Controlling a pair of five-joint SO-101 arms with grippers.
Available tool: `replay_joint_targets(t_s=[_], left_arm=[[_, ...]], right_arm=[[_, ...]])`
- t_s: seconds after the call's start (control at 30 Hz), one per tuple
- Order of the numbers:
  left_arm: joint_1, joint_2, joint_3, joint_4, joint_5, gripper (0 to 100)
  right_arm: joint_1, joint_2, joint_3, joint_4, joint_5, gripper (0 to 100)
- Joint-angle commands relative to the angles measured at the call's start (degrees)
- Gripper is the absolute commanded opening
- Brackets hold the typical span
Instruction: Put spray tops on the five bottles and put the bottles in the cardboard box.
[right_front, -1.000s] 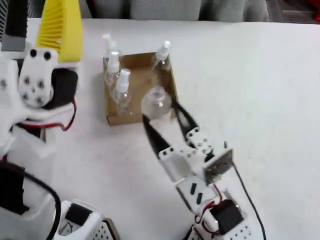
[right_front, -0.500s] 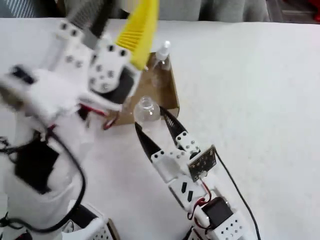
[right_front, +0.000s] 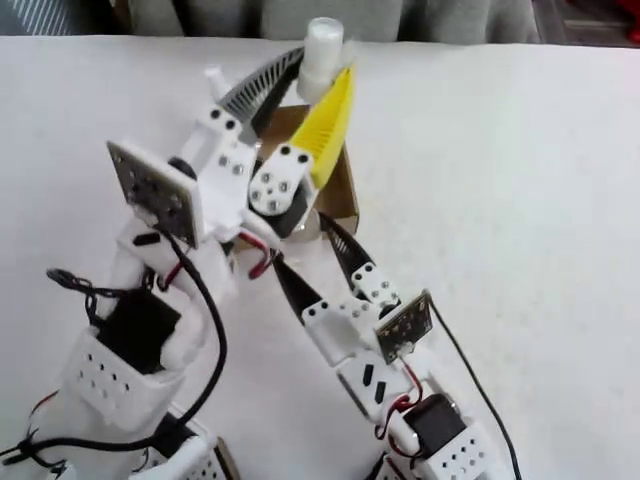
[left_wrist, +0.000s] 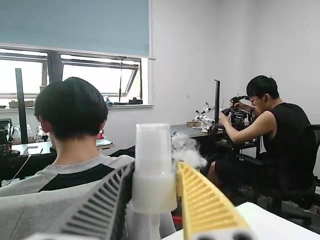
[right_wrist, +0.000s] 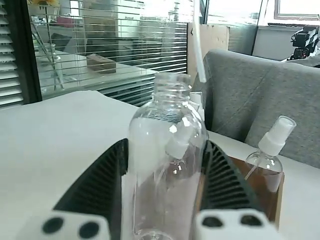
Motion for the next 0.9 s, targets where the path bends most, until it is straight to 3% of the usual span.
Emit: replay_joint_targets(t_s=[0.0, 0.37, 0.53, 0.73, 0.87], left_arm=[[0.9, -4.5, -0.1, -1.4, -0.4, 2], [0.9, -6.0, -2.5, 6.2, -0.6, 2], [0.9, -6.0, 0.0, 6.1, -5.1, 2], [0.9, -6.0, 1.4, 5.7, -5.1, 2], [-0.9, -5.8, 1.3, 1.4, -4.9, 2]], right_arm=[[0.0, -0.5, 1.3, -1.0, 0.7, 3.1], [0.0, -0.5, 1.3, 0.0, 0.7, 3.1], [0.0, -0.5, 1.3, 0.0, 0.8, 3.1], [0.0, -0.5, 1.3, 0.1, 0.8, 3.1], [0.0, -0.5, 1.3, 0.1, 0.8, 3.1]])
